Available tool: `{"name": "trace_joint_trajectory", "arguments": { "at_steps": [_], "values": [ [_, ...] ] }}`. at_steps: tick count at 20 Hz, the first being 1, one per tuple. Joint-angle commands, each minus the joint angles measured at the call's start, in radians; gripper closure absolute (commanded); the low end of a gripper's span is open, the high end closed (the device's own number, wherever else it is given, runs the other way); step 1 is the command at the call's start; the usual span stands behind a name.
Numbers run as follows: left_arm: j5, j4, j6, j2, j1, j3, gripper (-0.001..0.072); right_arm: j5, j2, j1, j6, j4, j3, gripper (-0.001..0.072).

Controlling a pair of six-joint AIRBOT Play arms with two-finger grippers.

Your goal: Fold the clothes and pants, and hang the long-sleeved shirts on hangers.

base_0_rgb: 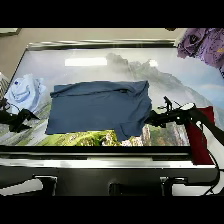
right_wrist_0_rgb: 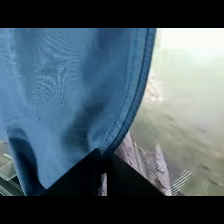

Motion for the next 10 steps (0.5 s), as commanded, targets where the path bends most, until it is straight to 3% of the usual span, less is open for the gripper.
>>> {"name": "trace_joint_trajectory", "arguments": {
  "at_steps": [1,4,10],
  "values": [
    [0.072,-0.208,0.196,0.020,0.083,-0.148,0.0030,0.012,0.006,0.001,0.000,0.037,0.000,0.0681],
    [0.085,-0.238,0.249,0.016,0.091,-0.193,0.0030,0.042,0.006,0.001,0.000,0.052,0.000,0.0681],
    [0.064,-0.239,0.248,-0.040,0.076,-0.200,0.0030,0.058,0.006,0.001,0.000,0.060,0.000,0.0681]
  ]
}}
